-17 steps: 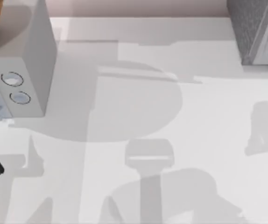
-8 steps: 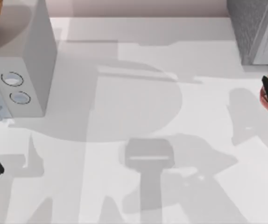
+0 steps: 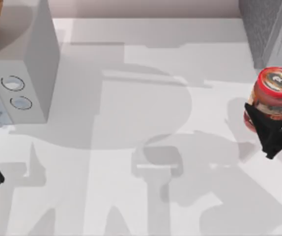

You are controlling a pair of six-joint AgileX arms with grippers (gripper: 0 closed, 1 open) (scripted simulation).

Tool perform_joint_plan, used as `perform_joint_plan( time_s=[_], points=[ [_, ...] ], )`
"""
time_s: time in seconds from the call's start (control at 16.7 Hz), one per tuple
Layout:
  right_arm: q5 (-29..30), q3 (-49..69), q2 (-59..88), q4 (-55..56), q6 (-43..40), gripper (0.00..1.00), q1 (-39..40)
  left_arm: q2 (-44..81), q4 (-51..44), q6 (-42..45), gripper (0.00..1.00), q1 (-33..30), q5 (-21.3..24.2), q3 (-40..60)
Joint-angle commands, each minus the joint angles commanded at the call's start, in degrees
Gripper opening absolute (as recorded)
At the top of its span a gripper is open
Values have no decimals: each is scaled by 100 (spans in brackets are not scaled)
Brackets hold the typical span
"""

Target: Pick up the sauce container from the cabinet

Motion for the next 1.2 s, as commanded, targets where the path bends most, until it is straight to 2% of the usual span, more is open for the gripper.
perform_joint_plan(
  time_s=[0.24,0.6,1.2],
  points=[
    [-224,131,592,544,-37,0,20,0,0,0,100,0,0,0],
    [-221,125,617,555,-28,0,-2,0,0,0,100,0,0,0],
    [179,749,1186,484,-38,0,420,0,0,0,100,0,0,0]
  ],
)
